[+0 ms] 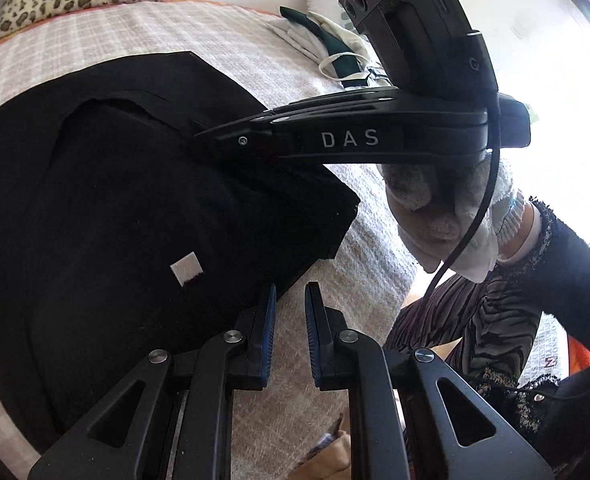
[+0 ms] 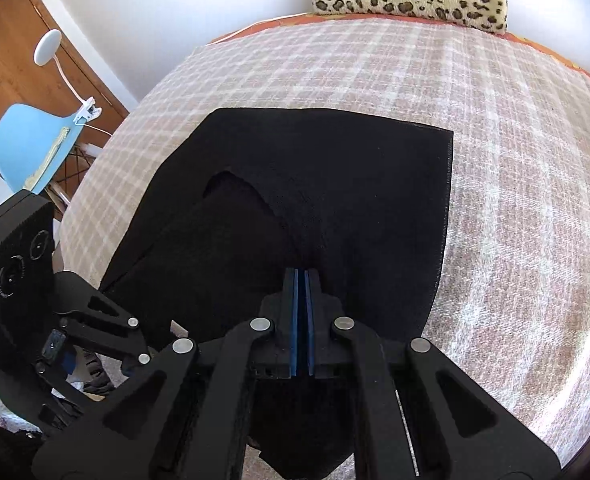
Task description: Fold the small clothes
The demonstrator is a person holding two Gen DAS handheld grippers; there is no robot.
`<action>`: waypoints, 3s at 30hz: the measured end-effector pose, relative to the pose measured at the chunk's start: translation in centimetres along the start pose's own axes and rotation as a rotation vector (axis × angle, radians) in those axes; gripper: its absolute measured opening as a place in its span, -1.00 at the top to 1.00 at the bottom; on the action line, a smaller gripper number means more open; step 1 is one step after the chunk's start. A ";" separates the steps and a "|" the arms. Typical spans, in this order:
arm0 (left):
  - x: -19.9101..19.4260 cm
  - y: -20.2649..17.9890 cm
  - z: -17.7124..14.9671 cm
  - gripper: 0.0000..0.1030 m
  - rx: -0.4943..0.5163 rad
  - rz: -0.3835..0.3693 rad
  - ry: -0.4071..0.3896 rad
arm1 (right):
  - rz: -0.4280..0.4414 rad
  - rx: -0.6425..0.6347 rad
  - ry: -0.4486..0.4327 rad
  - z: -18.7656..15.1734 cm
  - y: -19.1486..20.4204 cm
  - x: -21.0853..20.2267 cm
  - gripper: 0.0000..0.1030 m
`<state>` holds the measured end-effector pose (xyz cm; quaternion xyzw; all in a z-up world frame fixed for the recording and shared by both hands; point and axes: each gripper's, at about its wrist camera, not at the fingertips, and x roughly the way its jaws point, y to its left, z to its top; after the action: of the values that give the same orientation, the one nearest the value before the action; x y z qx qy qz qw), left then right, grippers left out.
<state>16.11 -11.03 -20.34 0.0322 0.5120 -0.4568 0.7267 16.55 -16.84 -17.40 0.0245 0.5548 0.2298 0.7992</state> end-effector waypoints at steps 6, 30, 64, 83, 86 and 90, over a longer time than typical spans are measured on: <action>-5.0 -0.5 -1.5 0.75 0.021 0.052 -0.097 | 0.012 -0.025 -0.058 -0.5 0.6 -2.8 0.92; -13.0 7.8 -5.6 0.16 -0.404 0.069 -0.327 | 0.053 -0.254 0.075 -2.7 7.1 0.7 0.49; -9.2 10.9 -7.0 0.08 -0.678 -0.157 -0.316 | 0.393 0.392 -0.097 4.3 -12.5 -0.3 -0.27; -6.7 10.1 -5.6 0.83 -0.630 -0.115 -0.279 | 0.375 0.375 -0.068 6.2 -11.9 2.2 0.69; -6.9 8.7 -5.0 0.85 -0.544 0.003 -0.271 | 0.327 0.327 -0.075 6.4 -10.8 1.7 0.77; -6.8 6.4 -4.1 0.85 -0.406 0.157 -0.254 | 0.273 0.256 -0.099 6.8 -8.9 0.4 0.80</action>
<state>17.22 -0.87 -19.72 -0.1326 0.4938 -0.2872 0.8100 25.76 -23.20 -17.77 0.2125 0.5309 0.2622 0.7773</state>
